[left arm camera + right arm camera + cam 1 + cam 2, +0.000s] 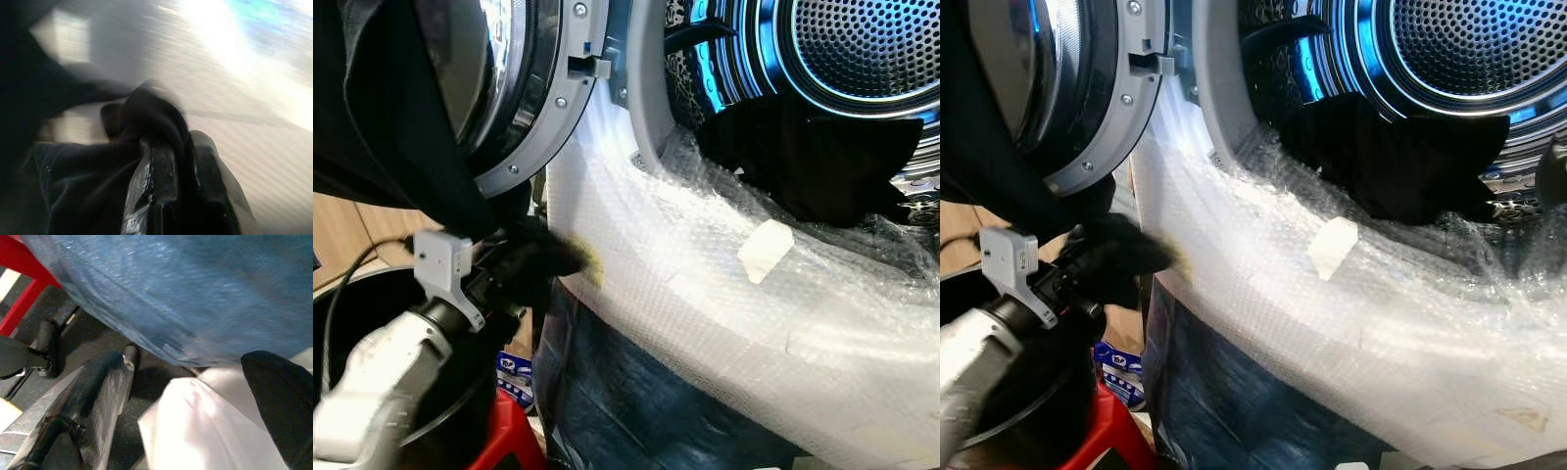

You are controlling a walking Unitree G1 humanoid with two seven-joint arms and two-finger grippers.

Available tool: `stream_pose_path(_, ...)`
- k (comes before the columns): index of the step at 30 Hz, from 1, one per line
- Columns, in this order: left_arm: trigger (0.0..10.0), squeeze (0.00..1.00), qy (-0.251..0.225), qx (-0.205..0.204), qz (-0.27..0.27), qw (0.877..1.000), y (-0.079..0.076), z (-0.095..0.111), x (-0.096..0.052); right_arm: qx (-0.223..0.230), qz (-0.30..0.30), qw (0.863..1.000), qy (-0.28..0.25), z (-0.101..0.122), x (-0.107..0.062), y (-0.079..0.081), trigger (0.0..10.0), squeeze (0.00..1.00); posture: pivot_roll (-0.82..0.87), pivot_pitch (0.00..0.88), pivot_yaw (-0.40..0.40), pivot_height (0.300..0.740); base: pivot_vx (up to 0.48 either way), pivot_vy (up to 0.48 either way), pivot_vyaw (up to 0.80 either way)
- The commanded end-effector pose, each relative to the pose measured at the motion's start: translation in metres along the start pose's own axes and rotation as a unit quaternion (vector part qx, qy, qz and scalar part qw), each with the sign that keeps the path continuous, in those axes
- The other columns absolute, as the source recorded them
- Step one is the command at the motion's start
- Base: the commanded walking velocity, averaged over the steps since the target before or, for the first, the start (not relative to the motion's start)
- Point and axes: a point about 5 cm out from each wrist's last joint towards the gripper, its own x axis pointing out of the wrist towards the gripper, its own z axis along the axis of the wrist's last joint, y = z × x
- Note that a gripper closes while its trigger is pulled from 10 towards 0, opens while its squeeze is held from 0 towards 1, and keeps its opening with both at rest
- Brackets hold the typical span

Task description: Clothes washing

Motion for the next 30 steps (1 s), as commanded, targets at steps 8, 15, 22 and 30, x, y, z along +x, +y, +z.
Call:
stream_pose_path(8,0.0,0.00,0.052,-0.061,-0.226,0.971,-0.048,-0.007,0.016,-0.008,0.005,1.000,0.000,0.002,0.002,0.007,10.0,0.00,0.06,0.022,-0.120,0.740,0.000,0.000,0.00)
stream_pose_path(15,0.0,0.00,0.044,-0.079,-0.360,0.929,-0.076,0.001,0.043,0.000,0.009,1.000,-0.009,0.007,0.005,0.016,10.0,0.00,0.05,0.000,-0.079,0.740,0.000,0.000,0.00)
stream_pose_path(22,0.0,0.00,0.001,-0.084,-0.474,0.876,-0.103,0.016,0.074,0.018,0.003,1.000,-0.013,0.007,0.006,0.019,10.0,0.00,0.03,0.000,-0.058,0.740,0.000,0.000,0.00)
stream_pose_path(30,0.0,0.00,-0.047,-0.116,-0.532,0.838,-0.147,0.024,0.117,0.014,-0.009,1.000,-0.013,0.003,0.005,0.014,10.0,0.00,0.02,0.000,-0.029,0.740,0.000,0.000,0.00)
